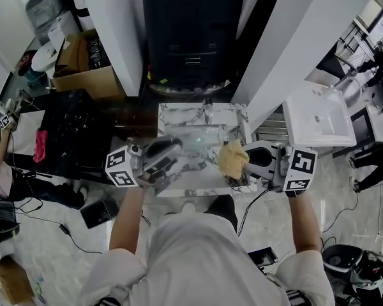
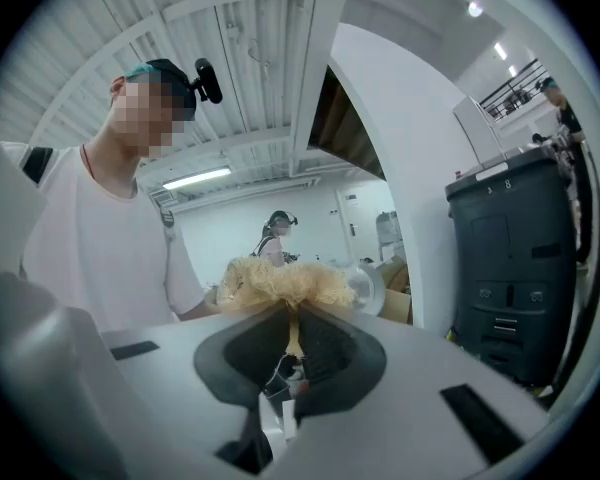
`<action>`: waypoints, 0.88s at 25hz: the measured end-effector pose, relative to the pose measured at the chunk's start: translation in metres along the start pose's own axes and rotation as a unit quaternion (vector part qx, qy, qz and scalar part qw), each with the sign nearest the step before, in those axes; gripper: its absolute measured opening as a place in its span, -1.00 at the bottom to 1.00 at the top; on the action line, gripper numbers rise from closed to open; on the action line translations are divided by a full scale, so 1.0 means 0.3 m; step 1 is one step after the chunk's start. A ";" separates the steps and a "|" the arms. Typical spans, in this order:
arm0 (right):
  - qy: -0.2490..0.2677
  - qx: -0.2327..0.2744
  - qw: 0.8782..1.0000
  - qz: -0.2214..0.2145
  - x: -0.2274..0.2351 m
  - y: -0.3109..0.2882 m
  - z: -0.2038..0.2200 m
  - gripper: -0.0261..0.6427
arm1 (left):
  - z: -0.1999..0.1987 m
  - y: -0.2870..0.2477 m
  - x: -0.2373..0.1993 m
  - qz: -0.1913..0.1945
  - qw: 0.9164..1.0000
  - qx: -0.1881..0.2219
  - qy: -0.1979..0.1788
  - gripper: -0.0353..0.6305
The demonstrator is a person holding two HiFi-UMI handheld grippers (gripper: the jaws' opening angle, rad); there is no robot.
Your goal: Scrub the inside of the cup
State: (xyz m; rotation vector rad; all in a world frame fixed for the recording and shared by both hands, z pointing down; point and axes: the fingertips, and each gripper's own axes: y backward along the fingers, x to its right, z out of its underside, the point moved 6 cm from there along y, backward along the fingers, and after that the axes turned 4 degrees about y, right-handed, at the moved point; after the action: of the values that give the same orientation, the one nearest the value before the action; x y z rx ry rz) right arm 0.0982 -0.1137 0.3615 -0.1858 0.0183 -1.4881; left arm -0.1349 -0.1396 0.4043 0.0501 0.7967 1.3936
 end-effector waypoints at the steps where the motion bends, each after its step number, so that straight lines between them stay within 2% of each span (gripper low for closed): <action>1: 0.005 0.009 1.000 0.000 -0.003 0.007 -0.021 -0.83 | 0.007 0.000 -0.002 -0.004 1.000 -0.008 -0.003 -0.82; 5: 0.013 0.032 0.999 0.020 0.034 0.032 -0.075 -0.82 | 0.048 -0.015 0.016 0.008 0.999 -0.041 0.000 -0.82; 10: -0.012 0.052 0.996 0.068 0.123 0.066 -0.042 -0.82 | 0.114 -0.037 0.019 0.010 0.998 -0.048 0.026 -0.82; 15: -0.075 0.070 0.985 0.138 0.221 0.122 0.064 -0.83 | 0.135 -0.008 0.014 0.012 0.998 -0.012 0.056 -0.82; 17: -0.089 0.059 0.984 0.140 0.208 0.119 0.113 -0.82 | 0.127 -0.004 0.009 0.006 0.998 0.005 0.061 -0.82; 22: -0.074 0.029 0.987 0.137 0.145 0.075 0.177 -0.82 | 0.111 0.022 -0.028 -0.035 0.998 0.022 0.054 -0.82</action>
State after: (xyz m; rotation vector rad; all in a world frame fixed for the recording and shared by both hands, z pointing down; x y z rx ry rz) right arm 0.1307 -0.1493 0.4154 -0.2358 -0.1153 -1.1970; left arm -0.1227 -0.1317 0.4362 -0.0191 0.9103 1.3222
